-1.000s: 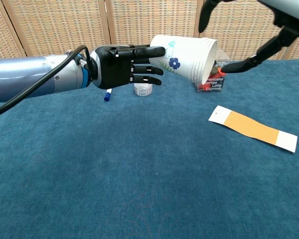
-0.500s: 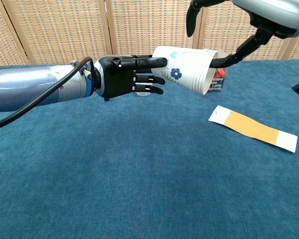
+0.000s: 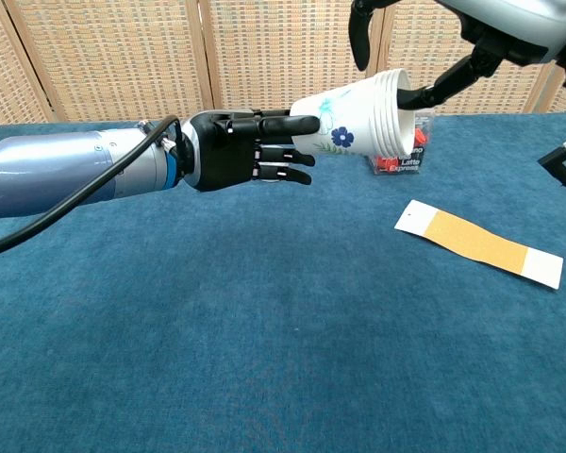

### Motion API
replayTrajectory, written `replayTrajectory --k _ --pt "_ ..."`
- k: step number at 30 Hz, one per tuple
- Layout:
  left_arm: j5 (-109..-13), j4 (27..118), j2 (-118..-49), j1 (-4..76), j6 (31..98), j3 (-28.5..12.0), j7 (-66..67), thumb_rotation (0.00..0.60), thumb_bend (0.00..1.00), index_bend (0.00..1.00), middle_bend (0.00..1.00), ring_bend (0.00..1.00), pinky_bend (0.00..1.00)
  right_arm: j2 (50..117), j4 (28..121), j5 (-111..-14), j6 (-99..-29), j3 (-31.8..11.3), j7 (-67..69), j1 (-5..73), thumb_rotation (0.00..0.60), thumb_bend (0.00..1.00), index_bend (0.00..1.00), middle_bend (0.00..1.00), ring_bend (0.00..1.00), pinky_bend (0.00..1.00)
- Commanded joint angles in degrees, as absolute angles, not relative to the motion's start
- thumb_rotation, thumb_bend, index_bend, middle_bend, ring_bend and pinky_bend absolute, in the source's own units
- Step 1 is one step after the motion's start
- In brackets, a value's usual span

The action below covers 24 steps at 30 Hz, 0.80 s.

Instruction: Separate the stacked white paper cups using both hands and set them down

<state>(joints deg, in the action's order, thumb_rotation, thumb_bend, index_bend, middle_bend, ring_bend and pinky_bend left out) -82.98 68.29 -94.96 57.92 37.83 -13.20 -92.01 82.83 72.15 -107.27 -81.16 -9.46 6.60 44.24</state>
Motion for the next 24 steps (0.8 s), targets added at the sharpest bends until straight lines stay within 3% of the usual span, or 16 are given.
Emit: replayTrajectory --k 1,8,24 --pt "-82.9 68.3 -95.0 58.0 37.8 -13.1 -92.1 0.6 0.15 0.5 0.49 0.49 0.45 82.8 72.3 -107.2 -81.2 -9.3 6.4 44.4 0.6 0.44 0.57 0.2 0.07 0.19" --pt "-83.0 68.4 -95.0 57.9 38.0 -12.8 -92.1 0.6 0.15 0.5 0.49 0.49 0.45 82.8 72.3 -106.8 -81.3 -8.6 5.7 44.6 0.6 0.49 0.64 0.21 0.08 0.19" --pt "-82.7 68.6 -94.9 58.0 37.9 -12.5 -92.0 0.6 0.16 0.5 0.49 0.49 0.45 83.0 71.5 -106.4 -82.7 -7.3 5.4 44.4 0.6 0.5 0.72 0.22 0.08 0.19"
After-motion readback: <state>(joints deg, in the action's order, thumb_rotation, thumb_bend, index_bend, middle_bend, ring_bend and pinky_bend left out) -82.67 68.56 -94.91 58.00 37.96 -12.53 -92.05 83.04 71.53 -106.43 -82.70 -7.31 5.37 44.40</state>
